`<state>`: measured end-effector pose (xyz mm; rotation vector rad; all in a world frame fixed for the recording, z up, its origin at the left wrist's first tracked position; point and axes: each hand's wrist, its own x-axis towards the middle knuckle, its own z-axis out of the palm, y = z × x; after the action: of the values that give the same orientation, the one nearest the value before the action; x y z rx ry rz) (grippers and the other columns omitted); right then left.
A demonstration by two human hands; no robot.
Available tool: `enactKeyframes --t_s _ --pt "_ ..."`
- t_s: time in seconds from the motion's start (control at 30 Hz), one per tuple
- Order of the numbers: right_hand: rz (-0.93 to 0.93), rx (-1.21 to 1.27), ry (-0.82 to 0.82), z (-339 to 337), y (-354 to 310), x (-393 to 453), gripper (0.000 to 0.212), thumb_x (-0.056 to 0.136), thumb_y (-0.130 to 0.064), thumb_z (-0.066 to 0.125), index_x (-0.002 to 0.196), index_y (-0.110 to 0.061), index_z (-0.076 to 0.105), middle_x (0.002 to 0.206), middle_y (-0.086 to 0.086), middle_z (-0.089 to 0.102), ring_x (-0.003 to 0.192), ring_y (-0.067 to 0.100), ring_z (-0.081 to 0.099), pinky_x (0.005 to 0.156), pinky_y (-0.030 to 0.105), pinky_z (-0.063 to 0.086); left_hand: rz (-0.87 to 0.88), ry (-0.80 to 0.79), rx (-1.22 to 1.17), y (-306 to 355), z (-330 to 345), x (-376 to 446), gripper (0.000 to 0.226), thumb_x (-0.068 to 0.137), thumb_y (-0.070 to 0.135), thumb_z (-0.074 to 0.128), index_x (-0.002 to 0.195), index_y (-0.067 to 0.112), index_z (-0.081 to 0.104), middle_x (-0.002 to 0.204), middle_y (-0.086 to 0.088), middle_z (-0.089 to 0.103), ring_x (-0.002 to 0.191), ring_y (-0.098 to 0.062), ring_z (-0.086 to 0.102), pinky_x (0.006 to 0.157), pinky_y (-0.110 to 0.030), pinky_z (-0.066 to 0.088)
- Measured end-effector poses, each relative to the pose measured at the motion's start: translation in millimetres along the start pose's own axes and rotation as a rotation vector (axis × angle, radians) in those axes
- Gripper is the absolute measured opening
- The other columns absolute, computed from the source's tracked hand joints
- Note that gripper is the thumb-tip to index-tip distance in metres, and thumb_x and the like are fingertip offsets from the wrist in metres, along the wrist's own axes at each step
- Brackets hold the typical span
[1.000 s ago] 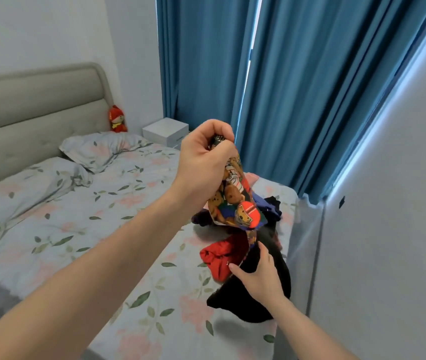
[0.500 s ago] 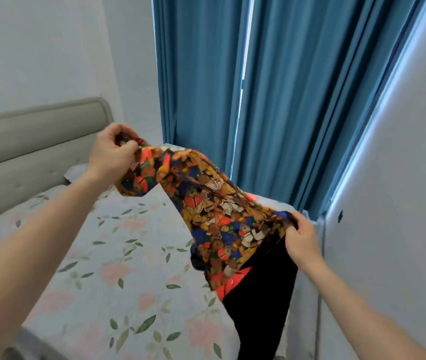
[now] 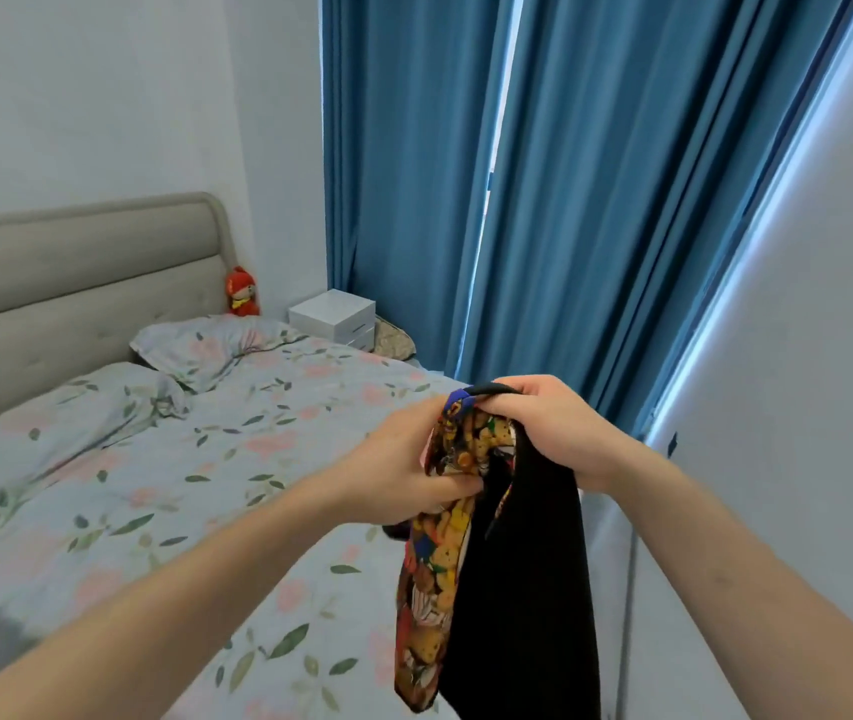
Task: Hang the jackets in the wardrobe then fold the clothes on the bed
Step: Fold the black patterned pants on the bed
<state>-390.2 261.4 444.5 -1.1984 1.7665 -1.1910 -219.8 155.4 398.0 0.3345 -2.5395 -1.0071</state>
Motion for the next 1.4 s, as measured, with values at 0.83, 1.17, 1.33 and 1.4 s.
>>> enactKeyframes --t_s 0.83,1.17,1.33,1.4 --pt "0.37 -0.159 0.551 10.6 197.4 -54.7 0.025 0.096 -0.008 0.057 0.077 -0.015 0.072 0.059 0.001 0.056 0.056 0.019 0.047 0.053 0.032 0.03 -0.323 0.155 0.532 -123.5 -82.3 -45.4 0.051 0.071 0.072 0.077 0.077 0.025 0.056 0.072 0.012 0.061 0.073 -0.011 0.058 0.063 -0.034 0.047" --pt "0.274 -0.376 0.196 -27.7 158.3 -38.1 0.026 0.096 -0.034 0.066 0.085 -0.013 0.076 0.061 -0.001 0.068 0.051 0.008 0.054 0.05 0.019 0.039 -0.619 0.065 0.605 -178.4 -60.9 -119.2 0.058 0.076 0.078 0.066 0.066 0.021 0.064 0.064 0.001 0.063 0.059 -0.014 0.059 0.051 -0.031 0.04" --pt "0.432 -0.584 0.0 -11.1 231.8 -43.9 0.046 0.087 -0.054 0.074 0.064 -0.017 0.059 0.057 0.0 0.058 0.056 0.018 0.055 0.055 0.032 0.035 -0.647 0.031 0.6 -182.1 -55.1 -130.0 0.049 0.087 0.058 0.07 0.061 0.02 0.056 0.056 0.001 0.055 0.055 -0.019 0.055 0.05 -0.032 0.032" --pt "0.44 -0.578 -0.091 3.5 257.4 -56.4 0.058 0.07 -0.07 0.079 0.068 -0.014 0.064 0.061 0.002 0.064 0.055 0.011 0.057 0.055 0.031 0.037 -0.676 0.035 0.581 -192.1 -55.7 -139.0 0.045 0.09 0.053 0.07 0.062 0.02 0.056 0.057 -0.001 0.057 0.056 -0.023 0.056 0.051 -0.032 0.034"
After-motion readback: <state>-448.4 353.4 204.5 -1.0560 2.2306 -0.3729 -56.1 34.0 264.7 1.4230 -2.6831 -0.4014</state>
